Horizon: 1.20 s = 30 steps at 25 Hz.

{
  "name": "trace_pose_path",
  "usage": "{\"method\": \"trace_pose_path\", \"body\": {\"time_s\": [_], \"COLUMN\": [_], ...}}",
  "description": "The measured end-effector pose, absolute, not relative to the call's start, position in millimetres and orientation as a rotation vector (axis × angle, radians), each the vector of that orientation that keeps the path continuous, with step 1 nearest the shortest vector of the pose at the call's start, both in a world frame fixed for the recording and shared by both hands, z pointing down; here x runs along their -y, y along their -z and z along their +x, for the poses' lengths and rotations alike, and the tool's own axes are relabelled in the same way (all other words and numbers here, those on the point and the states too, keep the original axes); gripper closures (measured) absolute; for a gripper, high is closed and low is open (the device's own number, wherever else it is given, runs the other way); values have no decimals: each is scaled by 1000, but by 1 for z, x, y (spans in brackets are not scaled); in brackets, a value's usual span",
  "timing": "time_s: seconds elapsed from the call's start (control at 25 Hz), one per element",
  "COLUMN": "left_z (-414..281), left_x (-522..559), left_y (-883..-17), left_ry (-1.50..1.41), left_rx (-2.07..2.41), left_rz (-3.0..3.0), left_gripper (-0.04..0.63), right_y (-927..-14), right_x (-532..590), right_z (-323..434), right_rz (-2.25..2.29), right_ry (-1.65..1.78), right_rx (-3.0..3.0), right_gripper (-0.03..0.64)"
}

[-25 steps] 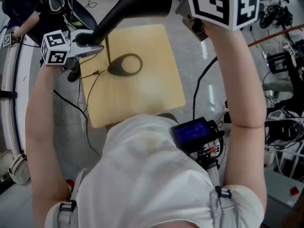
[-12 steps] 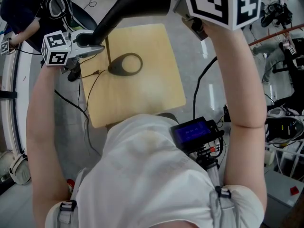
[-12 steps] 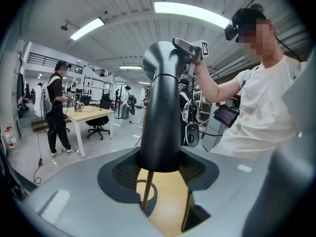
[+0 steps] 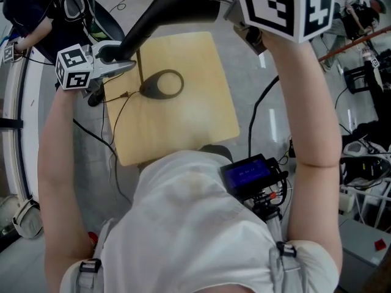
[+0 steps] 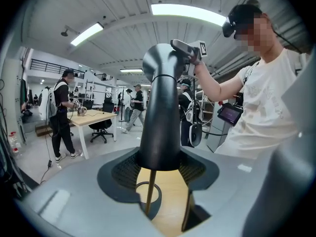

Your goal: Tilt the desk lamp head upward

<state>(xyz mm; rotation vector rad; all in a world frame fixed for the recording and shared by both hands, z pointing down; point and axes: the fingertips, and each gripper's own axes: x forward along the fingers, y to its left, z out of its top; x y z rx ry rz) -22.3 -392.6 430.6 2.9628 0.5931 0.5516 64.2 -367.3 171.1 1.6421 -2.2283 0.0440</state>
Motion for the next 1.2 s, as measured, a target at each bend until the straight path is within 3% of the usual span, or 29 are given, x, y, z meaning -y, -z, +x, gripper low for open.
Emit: {"method": "trace_pose_path", "body": {"time_s": [0.6, 0.92, 1.2], "left_z": [-28, -36, -40], "left_x": [406, 410, 392], "left_y": [-465, -439, -405], "left_ry": [-786, -832, -620], "left_rx": [-201, 160, 506], "left_rz": [3175, 3183, 3128], "left_gripper": [313, 315, 359], "right_y": [-180, -171, -169], "right_x": [348, 320, 297], "right_z": [79, 88, 108], "right_rz": [1629, 1518, 1397], "right_ry": [95, 168, 210], "right_rx": [2203, 2384, 2595], "right_gripper": [347, 350, 380]}}
